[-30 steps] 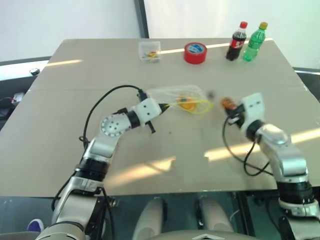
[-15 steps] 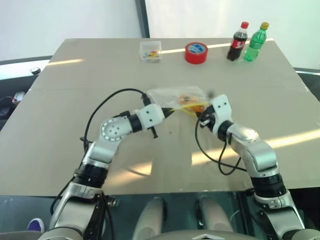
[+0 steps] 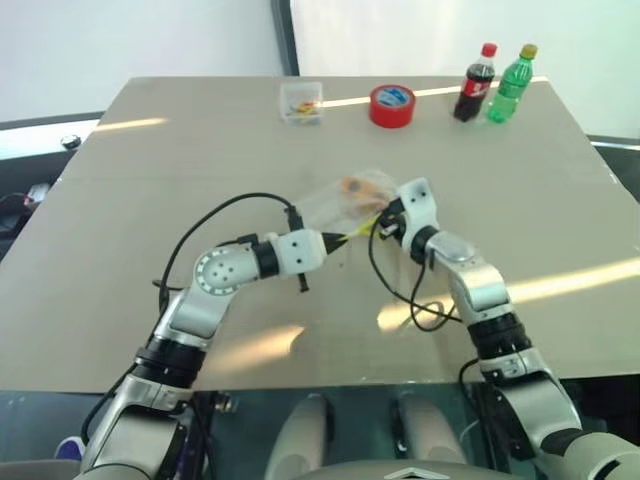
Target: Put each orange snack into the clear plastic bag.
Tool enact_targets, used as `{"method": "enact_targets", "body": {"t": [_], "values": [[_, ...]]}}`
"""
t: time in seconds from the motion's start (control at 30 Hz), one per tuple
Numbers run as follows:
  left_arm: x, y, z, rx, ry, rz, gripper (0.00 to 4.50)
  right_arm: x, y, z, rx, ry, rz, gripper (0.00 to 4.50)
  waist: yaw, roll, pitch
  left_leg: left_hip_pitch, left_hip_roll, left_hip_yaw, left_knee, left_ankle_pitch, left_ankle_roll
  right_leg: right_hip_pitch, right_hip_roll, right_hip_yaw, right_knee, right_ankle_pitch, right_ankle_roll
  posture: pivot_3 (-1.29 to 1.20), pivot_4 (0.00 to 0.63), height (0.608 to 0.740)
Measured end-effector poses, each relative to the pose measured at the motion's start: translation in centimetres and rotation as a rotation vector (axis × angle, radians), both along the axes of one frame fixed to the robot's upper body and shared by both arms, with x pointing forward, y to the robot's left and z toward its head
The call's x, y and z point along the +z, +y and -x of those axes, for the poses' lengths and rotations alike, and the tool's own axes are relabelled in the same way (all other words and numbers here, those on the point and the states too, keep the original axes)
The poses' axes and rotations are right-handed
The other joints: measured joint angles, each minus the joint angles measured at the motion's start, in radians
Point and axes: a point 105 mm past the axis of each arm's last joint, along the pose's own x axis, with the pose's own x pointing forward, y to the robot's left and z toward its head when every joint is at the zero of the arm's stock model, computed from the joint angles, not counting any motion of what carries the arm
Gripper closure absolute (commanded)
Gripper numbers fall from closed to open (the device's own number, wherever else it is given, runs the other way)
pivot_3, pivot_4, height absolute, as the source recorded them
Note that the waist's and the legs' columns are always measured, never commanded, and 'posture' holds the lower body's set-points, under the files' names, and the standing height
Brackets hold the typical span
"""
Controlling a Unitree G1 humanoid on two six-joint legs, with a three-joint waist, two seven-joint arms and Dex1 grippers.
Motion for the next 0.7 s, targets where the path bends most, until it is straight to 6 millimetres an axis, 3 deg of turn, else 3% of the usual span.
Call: {"method": "enact_targets", "body": {"t": [0.2,0.37,0.57,0.7], "values": [[0.0,0.3,-0.6,0.053,0.033,0.04,4.5,-0.4,0.0,0.7,0.079,-0.022,0.057,0.4,0.003,0.0,0.0,0.0,0.0,0.0,0.0,0.0,0.0,0.0,0.0,0.0,0.0,0.0,0.0,0.0,0.15,0.74],[0.4,0.7,-1.0,0.101,0.083,0.117,4.5,0.2,-2.1,1.9,0.07,-0.066,0.095,0.4,0.007,0.0,0.0,-0.001,0.0,-0.001,0.0,0.0,0.0,0.0,-0.001,-0.001,-0.001,0.0,0.0,0.0,0.15,0.74],[1.4,1.1,-1.8,0.142,0.14,0.203,4.5,2.9,-5.5,3.6,0.051,-0.13,0.089,0.4,0.003,0.0,0.0,-0.001,0.0,-0.001,0.0,0.0,0.0,0.001,0.0,-0.002,-0.001,0.0,0.0,0.0,0.15,0.74],[2.3,1.2,-2.2,0.148,0.152,0.236,4.5,1.6,-7.2,4.3,0.026,-0.129,0.183,0.4,0.002,0.0,0.0,0.0,0.0,0.0,0.001,0.0,0.0,0.001,-0.001,0.0,0.0,0.0,0.0,0.0,0.15,0.74]]}}
